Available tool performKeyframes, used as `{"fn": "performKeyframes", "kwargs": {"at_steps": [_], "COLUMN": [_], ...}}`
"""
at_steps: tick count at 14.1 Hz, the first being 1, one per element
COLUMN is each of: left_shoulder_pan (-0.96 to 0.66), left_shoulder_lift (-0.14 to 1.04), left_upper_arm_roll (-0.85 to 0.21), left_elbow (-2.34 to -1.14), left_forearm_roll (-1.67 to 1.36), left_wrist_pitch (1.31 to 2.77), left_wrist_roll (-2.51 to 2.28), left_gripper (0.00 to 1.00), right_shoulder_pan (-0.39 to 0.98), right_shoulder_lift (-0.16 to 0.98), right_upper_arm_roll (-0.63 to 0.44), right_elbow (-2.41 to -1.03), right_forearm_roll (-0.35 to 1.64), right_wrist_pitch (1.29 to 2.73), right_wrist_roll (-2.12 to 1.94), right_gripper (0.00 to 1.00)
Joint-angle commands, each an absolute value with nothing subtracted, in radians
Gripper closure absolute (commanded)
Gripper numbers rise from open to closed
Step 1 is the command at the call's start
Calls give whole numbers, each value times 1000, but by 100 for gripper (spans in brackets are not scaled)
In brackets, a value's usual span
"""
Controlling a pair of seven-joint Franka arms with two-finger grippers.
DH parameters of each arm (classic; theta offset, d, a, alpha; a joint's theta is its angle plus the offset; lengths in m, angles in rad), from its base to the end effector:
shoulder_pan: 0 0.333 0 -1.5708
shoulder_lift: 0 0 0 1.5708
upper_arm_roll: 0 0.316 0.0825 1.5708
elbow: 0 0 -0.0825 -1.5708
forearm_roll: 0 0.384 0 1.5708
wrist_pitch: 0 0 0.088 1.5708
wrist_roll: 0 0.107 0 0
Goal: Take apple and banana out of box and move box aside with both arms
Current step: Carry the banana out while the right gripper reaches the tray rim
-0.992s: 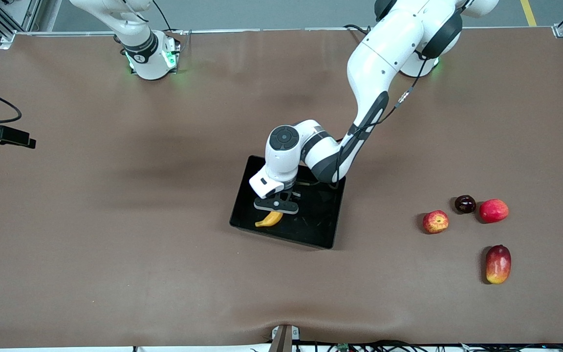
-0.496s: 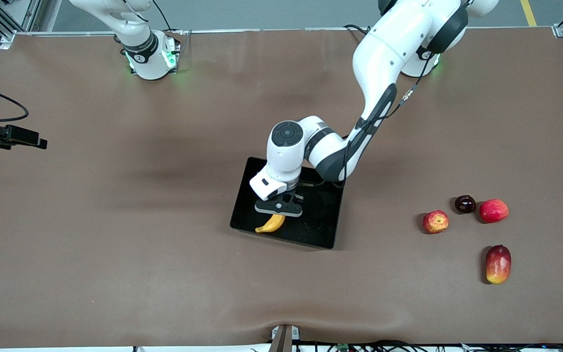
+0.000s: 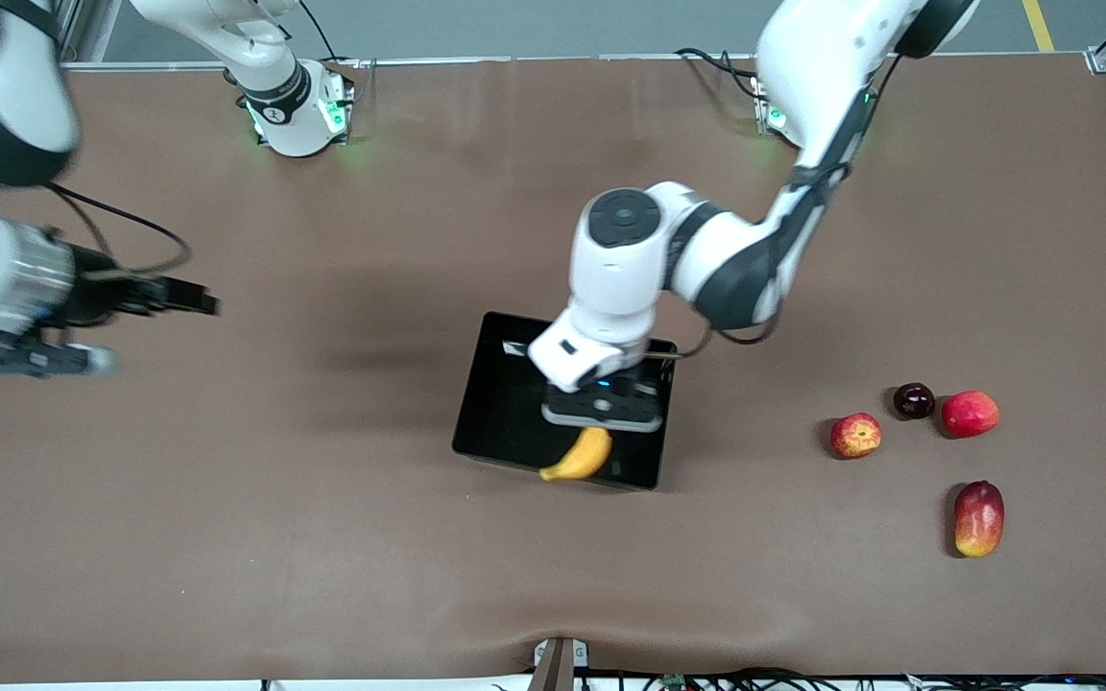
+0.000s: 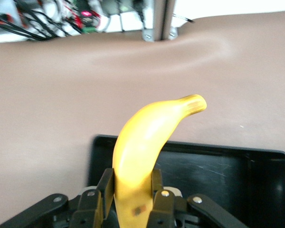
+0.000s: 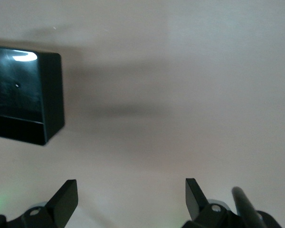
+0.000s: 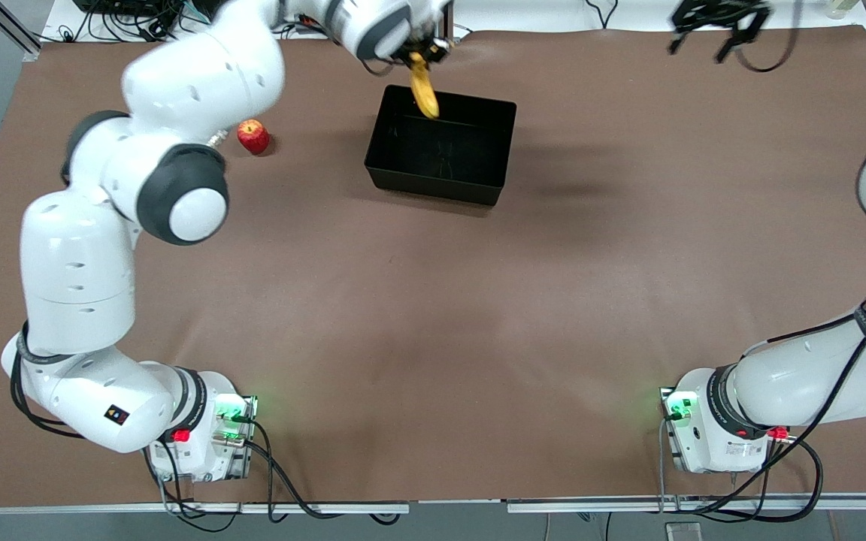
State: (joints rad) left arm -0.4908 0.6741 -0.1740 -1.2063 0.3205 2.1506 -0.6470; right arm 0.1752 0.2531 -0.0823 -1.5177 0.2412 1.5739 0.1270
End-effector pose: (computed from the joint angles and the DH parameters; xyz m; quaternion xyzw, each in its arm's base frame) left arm 0.6331 -0.4317 0.4161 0.9846 -0.0509 0.1668 0.0100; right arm 0.6120 0.0878 0.5037 -0.9888 0.0287 0.1086 0.0981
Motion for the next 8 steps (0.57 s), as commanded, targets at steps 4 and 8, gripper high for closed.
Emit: {"fn": "performKeyframes", "kwargs": {"at_steps": [4, 8], "left_shoulder_pan": [-315, -181], "left_shoulder_lift": [592, 601], "left_upper_arm_roll": [-179, -176], "left_elbow": [-1262, -1316], "left_forearm_roll": [232, 249], "left_wrist_pitch": [1997, 1990], "left_wrist_roll": [-424, -179], "left_gripper": [100, 100], "right_shoulder_pan": [365, 480], "right_shoulder_lift": [377, 484], "right_upper_arm_roll": [-92, -94], "right_elbow": [-1509, -1509], "right_forearm_roll": [265, 264], "right_wrist_pitch": [1748, 1916], "right_wrist_roll": [345, 409], "right_gripper": [0, 0]}}
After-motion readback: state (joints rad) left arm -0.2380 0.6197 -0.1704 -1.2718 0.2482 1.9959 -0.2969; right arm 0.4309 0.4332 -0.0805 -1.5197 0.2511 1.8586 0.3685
